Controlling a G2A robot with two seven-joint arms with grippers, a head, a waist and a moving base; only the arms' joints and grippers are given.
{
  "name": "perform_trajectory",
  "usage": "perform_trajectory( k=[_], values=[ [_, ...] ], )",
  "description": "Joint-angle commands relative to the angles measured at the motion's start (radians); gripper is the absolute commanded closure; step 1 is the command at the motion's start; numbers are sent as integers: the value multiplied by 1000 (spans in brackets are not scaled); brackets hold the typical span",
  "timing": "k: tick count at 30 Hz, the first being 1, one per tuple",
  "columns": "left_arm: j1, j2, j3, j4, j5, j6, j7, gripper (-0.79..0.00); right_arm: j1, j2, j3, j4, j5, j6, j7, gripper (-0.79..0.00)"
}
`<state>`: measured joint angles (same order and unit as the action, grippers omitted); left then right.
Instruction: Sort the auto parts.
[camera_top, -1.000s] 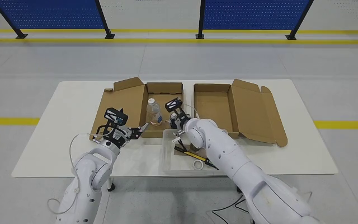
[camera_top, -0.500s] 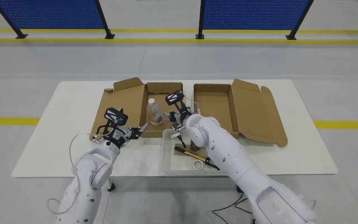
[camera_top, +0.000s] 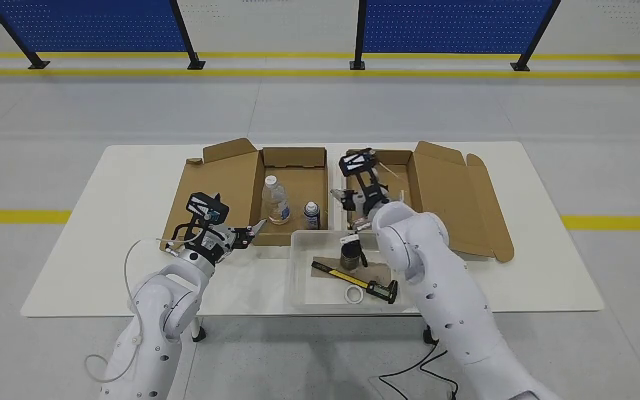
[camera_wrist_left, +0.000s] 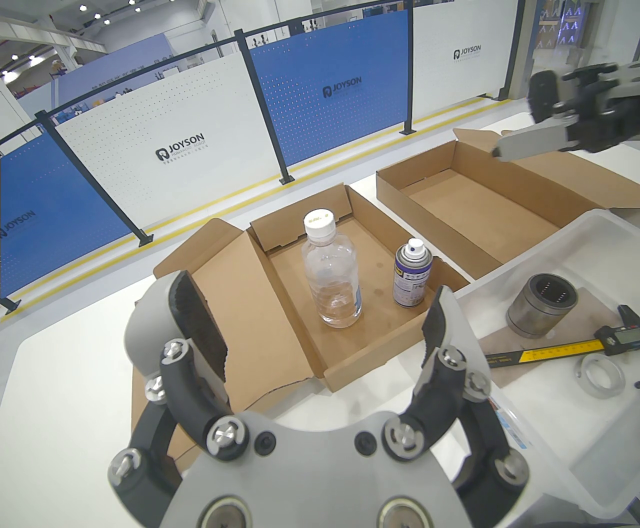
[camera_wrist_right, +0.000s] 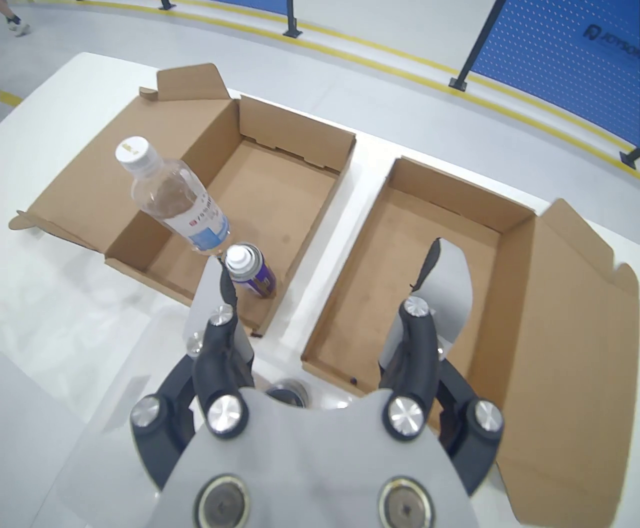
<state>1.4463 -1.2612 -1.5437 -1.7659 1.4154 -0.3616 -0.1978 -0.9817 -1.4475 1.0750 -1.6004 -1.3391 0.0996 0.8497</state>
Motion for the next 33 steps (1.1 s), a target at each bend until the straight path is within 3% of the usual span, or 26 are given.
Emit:
perform_trajectory(
  k=[1,9,16,25,33],
  values=[
    [0,0,0,0,0,0,0,-785,-41,8,25,-97,-22,5,113,-659],
    [0,0,0,0,0,0,0,-785,-127,20,31,-245,-98,3,371,-708],
    [0,0,0,0,0,0,0,-785,-154,23,23,-252,-139,-10,479,-610],
    [0,0,0,0,0,0,0,-785,-158,20,23,-184,-154,-10,470,-434],
    [0,0,0,0,0,0,0,-785,-117,8,-2,-53,-99,-15,418,-388]
  ],
)
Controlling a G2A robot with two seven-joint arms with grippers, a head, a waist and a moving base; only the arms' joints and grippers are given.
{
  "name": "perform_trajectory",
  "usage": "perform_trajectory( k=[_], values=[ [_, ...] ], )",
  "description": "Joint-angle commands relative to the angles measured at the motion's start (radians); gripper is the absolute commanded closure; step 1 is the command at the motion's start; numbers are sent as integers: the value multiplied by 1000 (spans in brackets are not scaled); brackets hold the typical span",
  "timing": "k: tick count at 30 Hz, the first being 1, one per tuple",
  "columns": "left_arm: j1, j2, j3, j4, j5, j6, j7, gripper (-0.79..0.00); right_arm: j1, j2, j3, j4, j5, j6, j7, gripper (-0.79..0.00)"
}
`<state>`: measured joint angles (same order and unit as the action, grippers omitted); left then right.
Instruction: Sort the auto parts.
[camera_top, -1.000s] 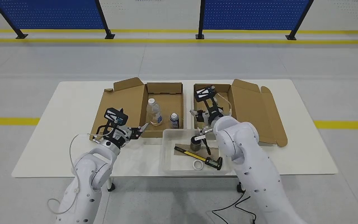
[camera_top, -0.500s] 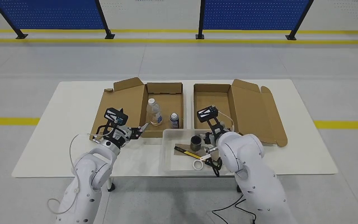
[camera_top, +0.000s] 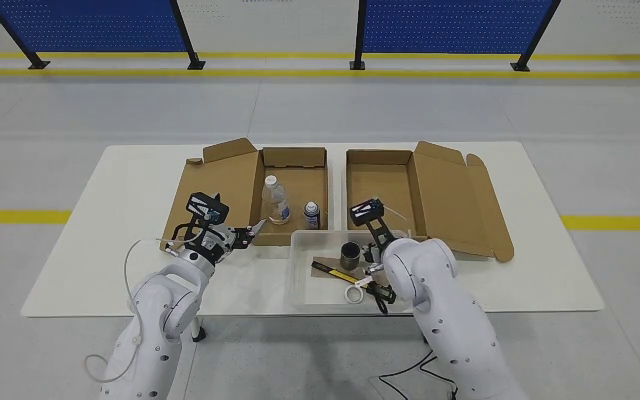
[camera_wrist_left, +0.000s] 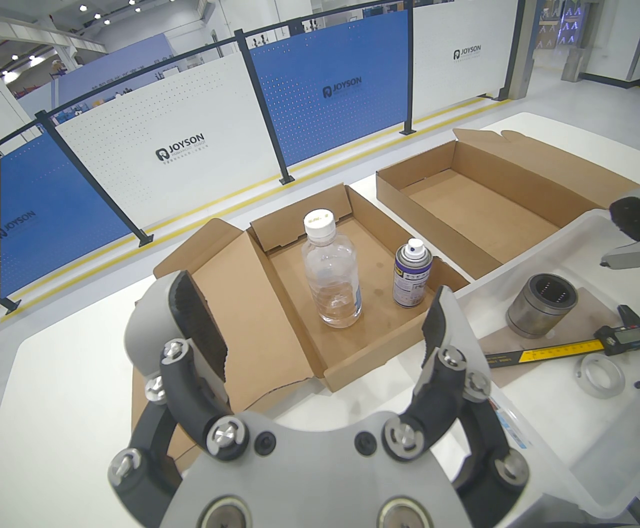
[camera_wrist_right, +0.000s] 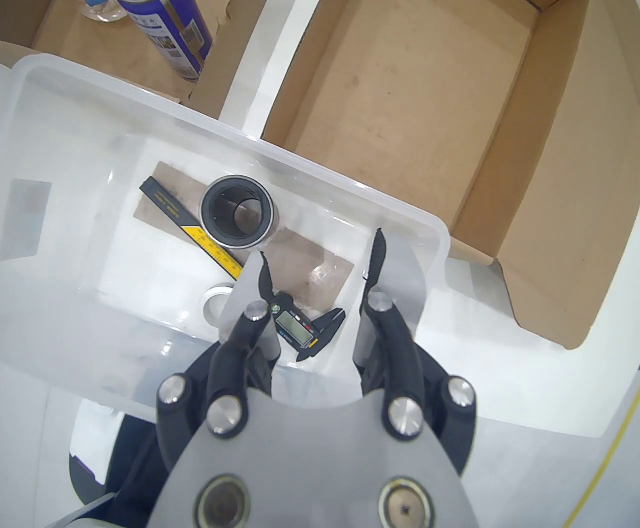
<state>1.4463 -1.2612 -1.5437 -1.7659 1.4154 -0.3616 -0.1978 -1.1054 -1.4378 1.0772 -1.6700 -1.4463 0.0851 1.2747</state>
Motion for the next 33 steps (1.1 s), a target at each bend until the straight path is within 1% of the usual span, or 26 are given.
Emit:
perform_trajectory(
  k=[1,14,25,33],
  values=[
    [0,0,0,0,0,0,0,-785,12,-3,-8,33,15,-3,-10,-391],
    [0,0,0,0,0,0,0,-785,70,-22,-51,165,62,-3,-63,-391],
    [0,0,0,0,0,0,0,-785,95,-34,-75,216,68,10,-93,-388],
    [0,0,0,0,0,0,0,-785,99,-41,-87,250,72,21,-108,-357]
  ],
)
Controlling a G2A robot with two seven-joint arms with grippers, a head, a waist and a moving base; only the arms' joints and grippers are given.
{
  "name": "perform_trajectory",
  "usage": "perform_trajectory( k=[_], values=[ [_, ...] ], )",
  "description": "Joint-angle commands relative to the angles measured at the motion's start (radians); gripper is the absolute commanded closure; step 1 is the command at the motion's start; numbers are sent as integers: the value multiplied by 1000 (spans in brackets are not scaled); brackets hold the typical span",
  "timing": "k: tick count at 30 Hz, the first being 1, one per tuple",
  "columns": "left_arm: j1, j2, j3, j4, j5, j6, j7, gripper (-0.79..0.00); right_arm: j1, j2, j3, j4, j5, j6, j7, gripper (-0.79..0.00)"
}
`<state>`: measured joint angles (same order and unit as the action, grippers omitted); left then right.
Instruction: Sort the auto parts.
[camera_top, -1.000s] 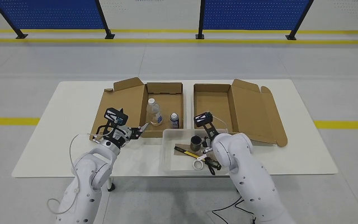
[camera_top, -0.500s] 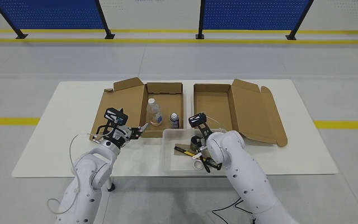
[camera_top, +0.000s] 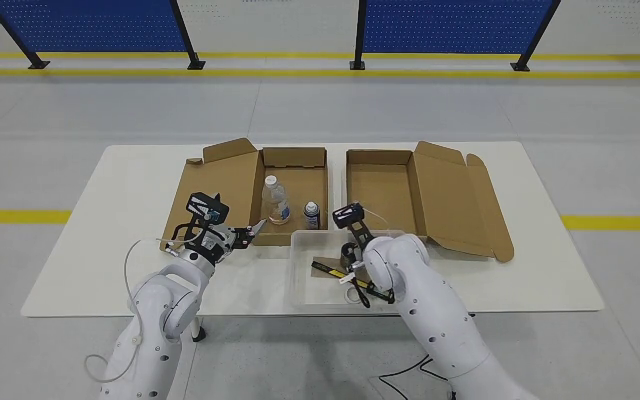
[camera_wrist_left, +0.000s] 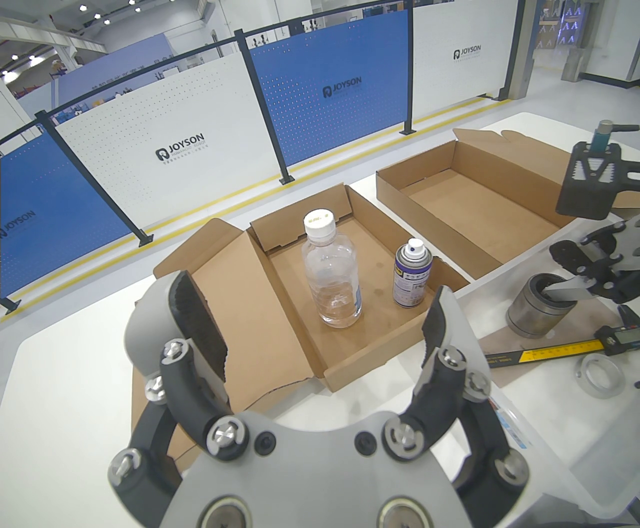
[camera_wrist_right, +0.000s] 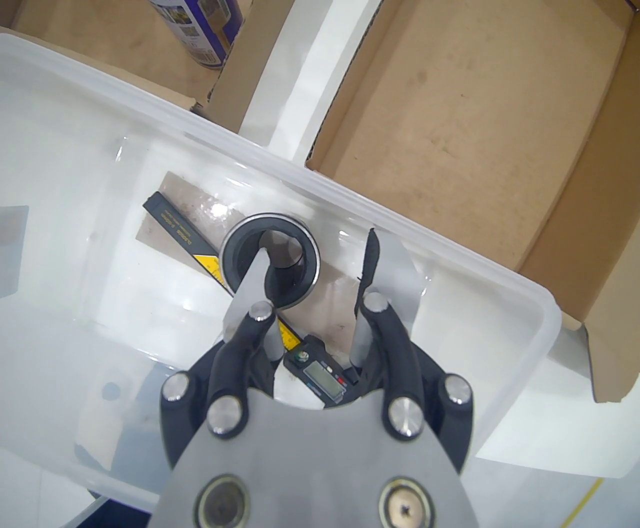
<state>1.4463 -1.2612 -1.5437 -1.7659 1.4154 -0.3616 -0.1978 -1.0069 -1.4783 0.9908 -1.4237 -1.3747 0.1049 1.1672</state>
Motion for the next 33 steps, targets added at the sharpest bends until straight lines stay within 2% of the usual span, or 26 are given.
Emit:
perform_trajectory(
  k=[1,11,15,19,20,21,27,33],
  values=[
    [0,0,0,0,0,0,0,-785,1,-1,-2,7,2,1,-1,-354],
    [0,0,0,0,0,0,0,-785,8,-7,-7,37,9,-4,8,-311],
    [0,0,0,0,0,0,0,-785,11,-9,-6,48,11,-7,8,-252],
    [0,0,0,0,0,0,0,-785,16,-10,-7,59,12,-14,11,-145],
    [0,0,0,0,0,0,0,-785,17,-10,-7,61,11,-15,10,-46],
    [0,0,0,0,0,0,0,-785,17,-11,-6,62,12,-15,10,0],
    [0,0,0,0,0,0,0,-785,15,-10,3,31,6,-17,8,0],
    [0,0,0,0,0,0,0,-785,-14,-2,46,-84,24,-33,6,0]
  ],
)
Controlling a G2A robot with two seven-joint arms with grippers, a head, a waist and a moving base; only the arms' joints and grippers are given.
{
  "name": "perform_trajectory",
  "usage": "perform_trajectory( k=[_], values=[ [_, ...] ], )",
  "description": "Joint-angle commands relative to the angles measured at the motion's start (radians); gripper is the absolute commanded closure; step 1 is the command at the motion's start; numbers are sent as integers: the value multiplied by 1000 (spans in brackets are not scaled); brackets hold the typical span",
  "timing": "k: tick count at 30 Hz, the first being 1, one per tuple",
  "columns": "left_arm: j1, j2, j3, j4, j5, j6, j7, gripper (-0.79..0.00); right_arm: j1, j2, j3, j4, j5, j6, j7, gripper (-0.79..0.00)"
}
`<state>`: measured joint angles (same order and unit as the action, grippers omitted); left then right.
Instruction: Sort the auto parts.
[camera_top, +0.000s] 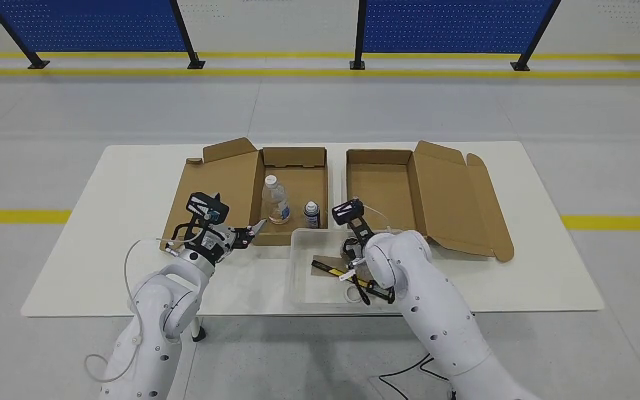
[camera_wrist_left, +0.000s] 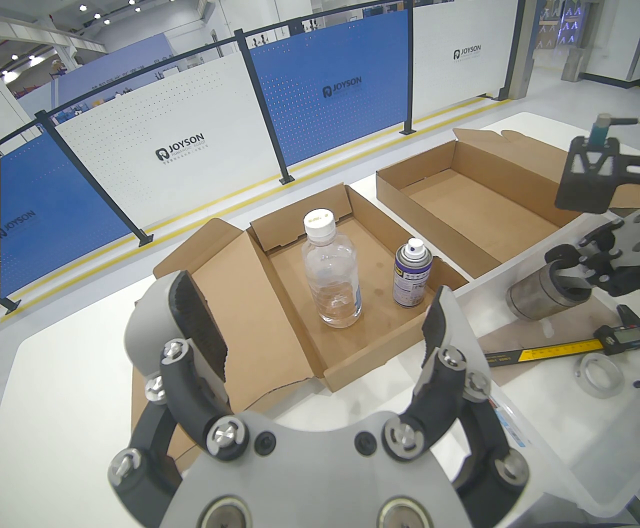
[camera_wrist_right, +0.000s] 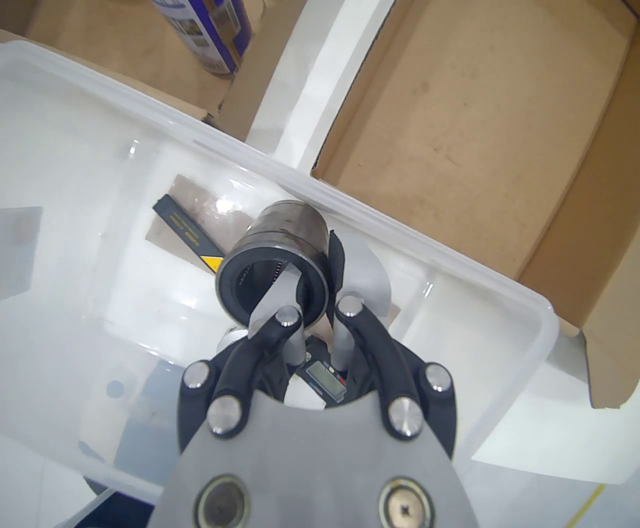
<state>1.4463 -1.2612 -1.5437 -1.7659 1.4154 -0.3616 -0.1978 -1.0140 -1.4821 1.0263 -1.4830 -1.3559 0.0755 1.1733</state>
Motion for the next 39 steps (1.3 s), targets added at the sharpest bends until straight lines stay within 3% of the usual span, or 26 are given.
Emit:
perform_trajectory(
  k=[1,17,28,39],
  values=[
    [0,0,0,0,0,0,0,-785,-13,5,20,-47,2,-10,3,0],
    [0,0,0,0,0,0,0,-785,-116,31,151,-333,191,-125,7,0],
    [0,0,0,0,0,0,0,-785,-91,34,123,-323,296,-164,-20,0],
    [0,0,0,0,0,0,0,-785,-31,35,79,-295,201,-124,-50,0]
  ],
)
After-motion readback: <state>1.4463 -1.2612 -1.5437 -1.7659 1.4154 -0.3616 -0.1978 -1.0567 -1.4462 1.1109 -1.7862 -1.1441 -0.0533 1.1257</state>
